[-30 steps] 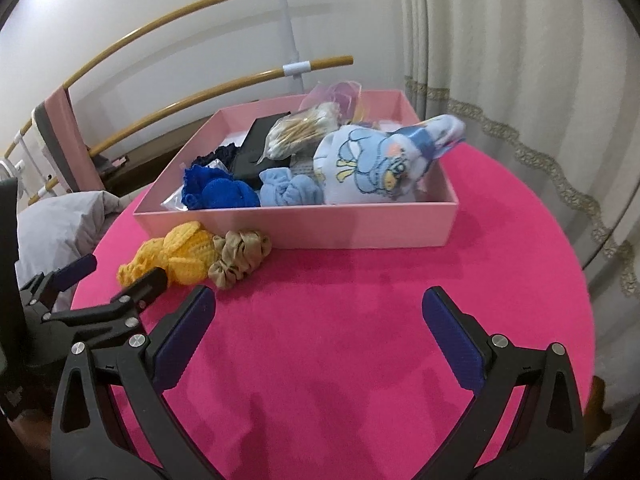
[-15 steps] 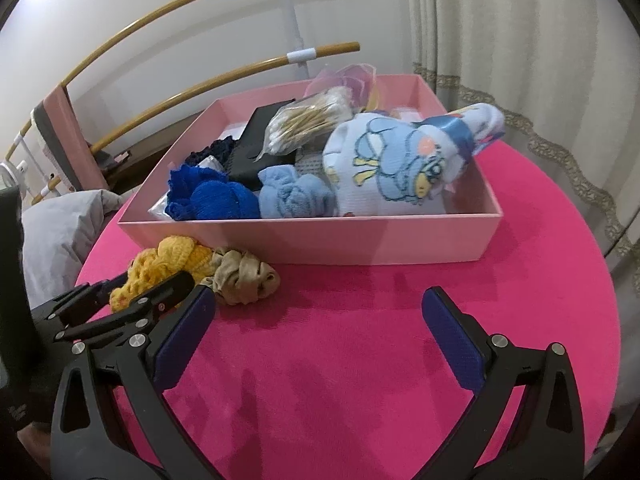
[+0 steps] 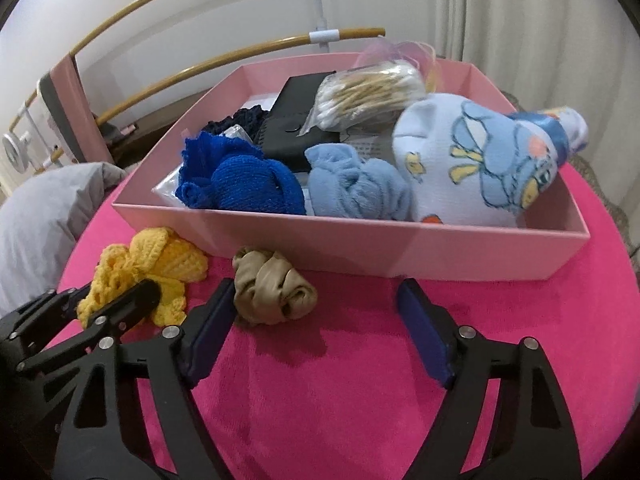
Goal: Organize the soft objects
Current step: 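Grasp the yellow crocheted toy with the left tool while the right tool grasps the tan scrunchie, then carry the yellow toy and tan scrunchie into the pink box and release both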
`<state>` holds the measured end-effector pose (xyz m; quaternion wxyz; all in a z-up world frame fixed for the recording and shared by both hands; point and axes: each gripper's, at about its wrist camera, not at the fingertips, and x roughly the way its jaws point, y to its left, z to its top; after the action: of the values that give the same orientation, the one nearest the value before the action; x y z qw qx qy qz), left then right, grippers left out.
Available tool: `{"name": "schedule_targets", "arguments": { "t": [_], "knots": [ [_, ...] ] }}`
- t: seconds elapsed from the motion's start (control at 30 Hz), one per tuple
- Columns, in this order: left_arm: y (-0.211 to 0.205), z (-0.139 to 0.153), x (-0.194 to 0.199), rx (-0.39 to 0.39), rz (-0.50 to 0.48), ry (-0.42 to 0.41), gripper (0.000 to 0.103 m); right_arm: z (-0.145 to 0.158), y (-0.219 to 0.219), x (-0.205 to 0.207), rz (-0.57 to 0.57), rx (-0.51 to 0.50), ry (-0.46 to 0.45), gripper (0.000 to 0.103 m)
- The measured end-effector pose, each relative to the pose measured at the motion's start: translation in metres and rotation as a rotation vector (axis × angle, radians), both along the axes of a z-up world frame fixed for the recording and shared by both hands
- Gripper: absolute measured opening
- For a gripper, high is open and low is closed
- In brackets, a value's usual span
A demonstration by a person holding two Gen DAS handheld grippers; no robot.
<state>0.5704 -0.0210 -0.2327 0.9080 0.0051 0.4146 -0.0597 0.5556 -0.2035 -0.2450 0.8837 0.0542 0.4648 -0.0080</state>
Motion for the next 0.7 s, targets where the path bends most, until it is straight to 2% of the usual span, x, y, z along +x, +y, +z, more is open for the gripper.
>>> {"name": "schedule_targets", "arguments": {
  "t": [0.1,0.17,0.2,0.23,0.27,0.37,0.7],
  "knots": [
    [0.003,0.000,-0.003,0.000,0.001,-0.002,0.031,0.000,0.004,0.000,0.014,-0.021,-0.005,0.065],
    [0.003,0.000,-0.003,-0.001,0.002,-0.005,0.031,0.001,0.005,-0.002,0.028,-0.013,-0.017,0.049],
    [0.004,0.000,-0.004,0.000,0.002,-0.006,0.031,0.002,0.006,-0.004,0.035,0.002,-0.020,0.034],
    [0.004,0.001,-0.004,0.000,0.002,-0.006,0.031,0.002,0.006,-0.006,0.041,0.018,-0.022,0.027],
    [0.004,0.000,-0.004,-0.002,0.002,-0.006,0.031,0.003,0.006,-0.008,0.043,0.026,-0.023,0.024],
    [0.005,0.001,-0.005,-0.006,0.001,-0.005,0.031,0.006,0.003,-0.016,0.040,0.036,-0.029,0.021],
    [0.002,0.012,-0.026,-0.001,0.003,-0.013,0.025,0.018,-0.022,-0.060,0.001,0.054,-0.038,0.020]
  ]
}}
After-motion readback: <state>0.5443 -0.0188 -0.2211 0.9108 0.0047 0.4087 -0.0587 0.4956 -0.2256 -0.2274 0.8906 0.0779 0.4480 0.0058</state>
